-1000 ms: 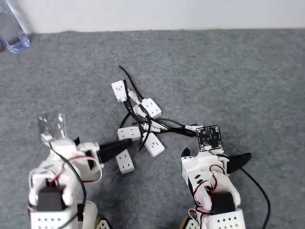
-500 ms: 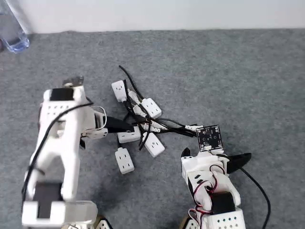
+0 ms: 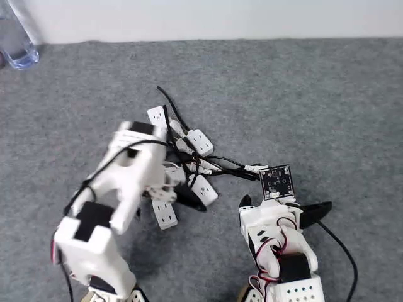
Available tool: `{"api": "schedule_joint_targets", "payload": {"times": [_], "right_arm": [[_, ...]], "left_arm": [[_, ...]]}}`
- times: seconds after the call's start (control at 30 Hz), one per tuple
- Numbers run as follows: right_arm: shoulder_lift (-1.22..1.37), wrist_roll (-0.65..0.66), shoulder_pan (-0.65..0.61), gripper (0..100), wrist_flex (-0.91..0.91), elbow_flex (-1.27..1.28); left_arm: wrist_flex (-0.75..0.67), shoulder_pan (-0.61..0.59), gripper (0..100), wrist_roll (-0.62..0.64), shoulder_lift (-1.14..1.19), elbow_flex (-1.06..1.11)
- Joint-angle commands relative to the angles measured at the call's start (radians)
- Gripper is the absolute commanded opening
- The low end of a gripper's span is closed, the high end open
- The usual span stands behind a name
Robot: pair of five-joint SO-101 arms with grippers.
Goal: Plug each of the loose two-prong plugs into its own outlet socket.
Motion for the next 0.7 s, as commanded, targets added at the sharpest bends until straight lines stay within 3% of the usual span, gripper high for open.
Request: {"api": "schedule_joint_targets", "payload": {"times": [0.0,0.17,0.57,0.67], "right_arm": [[0.005,0.014,0.002,70.2,-0.001,0.015],[0.005,0.014,0.004,70.2,-0.001,0.015],[0.007,0.015,0.004,70.2,-0.001,0.015],[0.007,0.015,0.004,70.2,-0.001,0.015]], "left_arm": [[0.023,0.044,59,0.023,0.072,-0.012],[-0.048,0.009,59,0.155,0.183,-0.056],[-0.051,-0.032,59,0.161,0.123,-0.091],[-0.057,-0.034,59,0.215,0.109,-0.091]]}}
